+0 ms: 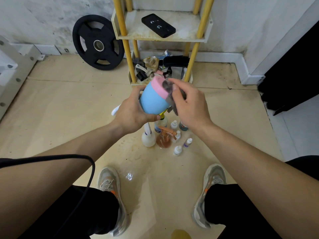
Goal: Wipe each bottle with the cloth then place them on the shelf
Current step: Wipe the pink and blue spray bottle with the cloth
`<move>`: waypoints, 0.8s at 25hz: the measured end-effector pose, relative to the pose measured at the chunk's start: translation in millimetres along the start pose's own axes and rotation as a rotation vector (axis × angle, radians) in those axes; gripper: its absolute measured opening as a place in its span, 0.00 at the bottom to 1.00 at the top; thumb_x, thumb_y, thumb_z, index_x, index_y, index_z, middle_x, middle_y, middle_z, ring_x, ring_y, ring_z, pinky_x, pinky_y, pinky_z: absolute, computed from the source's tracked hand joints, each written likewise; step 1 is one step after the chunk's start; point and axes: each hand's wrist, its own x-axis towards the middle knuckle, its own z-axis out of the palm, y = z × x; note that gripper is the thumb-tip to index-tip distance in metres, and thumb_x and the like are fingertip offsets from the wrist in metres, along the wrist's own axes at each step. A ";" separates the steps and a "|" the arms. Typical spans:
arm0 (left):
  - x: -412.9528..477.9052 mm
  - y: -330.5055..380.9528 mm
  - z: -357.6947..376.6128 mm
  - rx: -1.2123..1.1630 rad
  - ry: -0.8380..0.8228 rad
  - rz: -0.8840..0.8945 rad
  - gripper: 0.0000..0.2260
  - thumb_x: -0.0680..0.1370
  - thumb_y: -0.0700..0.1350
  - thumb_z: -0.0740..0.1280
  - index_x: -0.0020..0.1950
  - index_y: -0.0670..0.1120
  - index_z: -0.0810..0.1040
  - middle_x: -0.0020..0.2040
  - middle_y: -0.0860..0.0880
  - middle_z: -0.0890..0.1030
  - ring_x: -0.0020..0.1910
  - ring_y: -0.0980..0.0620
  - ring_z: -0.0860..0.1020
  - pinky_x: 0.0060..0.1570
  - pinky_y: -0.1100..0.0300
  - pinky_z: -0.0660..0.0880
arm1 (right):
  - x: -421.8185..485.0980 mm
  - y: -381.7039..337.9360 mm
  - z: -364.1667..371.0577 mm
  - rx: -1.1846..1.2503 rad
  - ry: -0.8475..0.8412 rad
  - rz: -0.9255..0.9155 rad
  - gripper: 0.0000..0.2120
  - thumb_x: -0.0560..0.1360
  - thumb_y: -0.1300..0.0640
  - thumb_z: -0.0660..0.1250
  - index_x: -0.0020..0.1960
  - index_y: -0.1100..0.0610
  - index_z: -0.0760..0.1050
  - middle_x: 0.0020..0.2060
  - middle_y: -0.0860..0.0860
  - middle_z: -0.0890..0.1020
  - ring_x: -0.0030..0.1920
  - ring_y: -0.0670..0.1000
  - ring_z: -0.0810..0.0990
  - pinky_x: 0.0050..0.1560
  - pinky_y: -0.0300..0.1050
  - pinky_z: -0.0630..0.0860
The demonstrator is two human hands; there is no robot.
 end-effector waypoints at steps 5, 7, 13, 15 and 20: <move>4.8 6.5 -9.7 0.177 -0.023 0.038 0.43 0.64 0.49 0.82 0.71 0.55 0.59 0.53 0.54 0.75 0.48 0.45 0.77 0.46 0.48 0.77 | 1.0 -1.9 -3.9 -0.168 0.006 -0.431 0.15 0.82 0.58 0.62 0.66 0.60 0.79 0.59 0.53 0.84 0.59 0.52 0.79 0.60 0.42 0.73; 3.0 10.8 -7.9 0.226 -0.027 0.068 0.43 0.65 0.49 0.81 0.71 0.55 0.59 0.53 0.55 0.75 0.47 0.48 0.76 0.43 0.50 0.75 | 3.3 -0.3 -5.5 -0.149 0.018 -0.405 0.14 0.81 0.58 0.63 0.65 0.59 0.79 0.58 0.52 0.84 0.59 0.51 0.80 0.61 0.41 0.73; -7.0 6.9 -0.7 0.142 -0.031 0.083 0.42 0.65 0.48 0.81 0.72 0.54 0.61 0.55 0.57 0.73 0.49 0.51 0.74 0.43 0.56 0.70 | 10.2 1.8 -8.1 0.089 0.025 0.070 0.12 0.81 0.52 0.66 0.63 0.49 0.81 0.53 0.42 0.83 0.53 0.41 0.80 0.51 0.29 0.75; -7.8 6.9 0.1 0.049 -0.019 0.029 0.41 0.66 0.47 0.82 0.72 0.53 0.61 0.55 0.56 0.73 0.51 0.51 0.75 0.44 0.56 0.73 | 12.3 1.4 -7.3 0.223 0.044 0.229 0.09 0.81 0.52 0.67 0.59 0.50 0.82 0.48 0.42 0.84 0.44 0.43 0.83 0.41 0.37 0.79; -0.9 13.6 -2.7 -0.373 0.037 -0.180 0.39 0.68 0.43 0.81 0.69 0.49 0.59 0.57 0.53 0.72 0.56 0.51 0.77 0.39 0.63 0.78 | 7.3 9.3 4.7 0.441 -0.008 0.503 0.13 0.84 0.52 0.61 0.46 0.51 0.83 0.46 0.52 0.86 0.51 0.53 0.85 0.56 0.59 0.82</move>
